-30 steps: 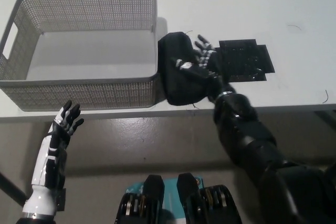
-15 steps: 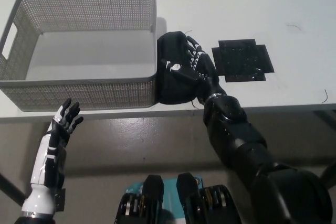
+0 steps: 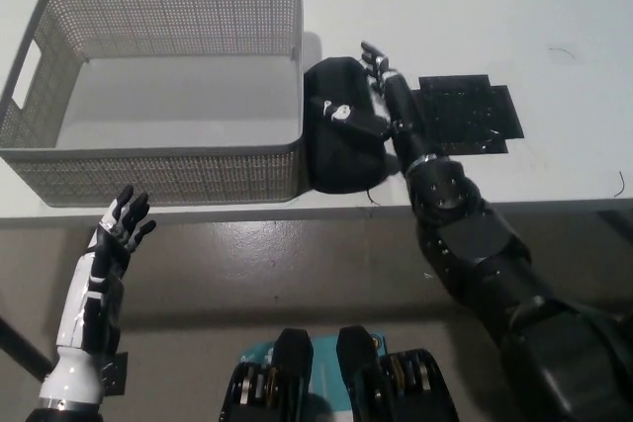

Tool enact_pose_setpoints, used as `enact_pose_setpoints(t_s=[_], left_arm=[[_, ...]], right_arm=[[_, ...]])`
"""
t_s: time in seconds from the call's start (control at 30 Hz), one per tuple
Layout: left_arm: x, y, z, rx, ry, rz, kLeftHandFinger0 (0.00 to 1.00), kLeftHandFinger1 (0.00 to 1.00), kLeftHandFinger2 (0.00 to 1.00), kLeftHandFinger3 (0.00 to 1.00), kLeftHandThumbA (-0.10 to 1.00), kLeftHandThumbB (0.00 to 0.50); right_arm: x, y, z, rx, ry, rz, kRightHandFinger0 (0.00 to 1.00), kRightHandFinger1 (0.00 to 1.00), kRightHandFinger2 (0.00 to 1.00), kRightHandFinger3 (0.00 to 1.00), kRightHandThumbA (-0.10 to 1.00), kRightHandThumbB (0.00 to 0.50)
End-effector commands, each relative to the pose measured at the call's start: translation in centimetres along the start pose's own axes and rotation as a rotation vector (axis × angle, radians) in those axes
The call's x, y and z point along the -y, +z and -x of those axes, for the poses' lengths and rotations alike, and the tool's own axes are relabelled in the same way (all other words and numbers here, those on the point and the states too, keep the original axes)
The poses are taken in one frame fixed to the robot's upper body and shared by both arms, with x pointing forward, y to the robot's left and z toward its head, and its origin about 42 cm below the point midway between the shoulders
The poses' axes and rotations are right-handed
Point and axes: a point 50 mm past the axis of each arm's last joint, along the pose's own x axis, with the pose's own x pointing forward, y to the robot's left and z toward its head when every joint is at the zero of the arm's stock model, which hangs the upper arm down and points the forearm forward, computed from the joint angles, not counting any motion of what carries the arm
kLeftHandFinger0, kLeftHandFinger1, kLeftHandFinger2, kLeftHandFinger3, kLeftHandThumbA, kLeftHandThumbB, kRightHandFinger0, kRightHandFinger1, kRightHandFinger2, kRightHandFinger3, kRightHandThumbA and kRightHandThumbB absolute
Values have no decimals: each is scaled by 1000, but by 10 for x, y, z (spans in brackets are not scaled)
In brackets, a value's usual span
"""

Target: Use the right hand to push the pencil case on the right hand side to the container on the left side

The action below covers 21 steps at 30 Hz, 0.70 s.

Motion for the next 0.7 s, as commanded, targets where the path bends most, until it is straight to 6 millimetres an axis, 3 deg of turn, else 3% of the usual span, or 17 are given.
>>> enact_pose_setpoints(t_s=[0.0, 0.37, 0.4, 0.47, 0.57, 0.67], left_arm=[[-6, 11, -8, 63, -7, -21, 1000, 1000, 1000, 1000, 1000, 106], [-3, 11, -8, 54, -11, -11, 1000, 1000, 1000, 1000, 1000, 107], [-3, 11, -8, 55, -11, -13, 1000, 1000, 1000, 1000, 1000, 112], [-4, 11, -8, 60, -13, -24, 1000, 1000, 1000, 1000, 1000, 112], [-7, 14, -10, 60, -7, -27, 1000, 1000, 1000, 1000, 1000, 106], [-10, 17, -15, 61, -1, -24, 1000, 1000, 1000, 1000, 1000, 119]], right_arm=[[20, 42, -14, 200, -138, 139, 1000, 1000, 1000, 1000, 1000, 379], [32, 45, -7, 220, -172, 80, 1000, 1000, 1000, 1000, 1000, 335], [33, 45, -5, 226, -176, 76, 1000, 1000, 1000, 1000, 1000, 365], [38, 48, 4, 289, -183, 63, 1000, 1000, 1000, 1000, 1000, 428], [44, 61, 30, 367, -179, 40, 1000, 1000, 1000, 1000, 1000, 390], [53, 75, 70, 477, -171, -24, 1000, 1000, 1000, 1000, 1000, 383]])
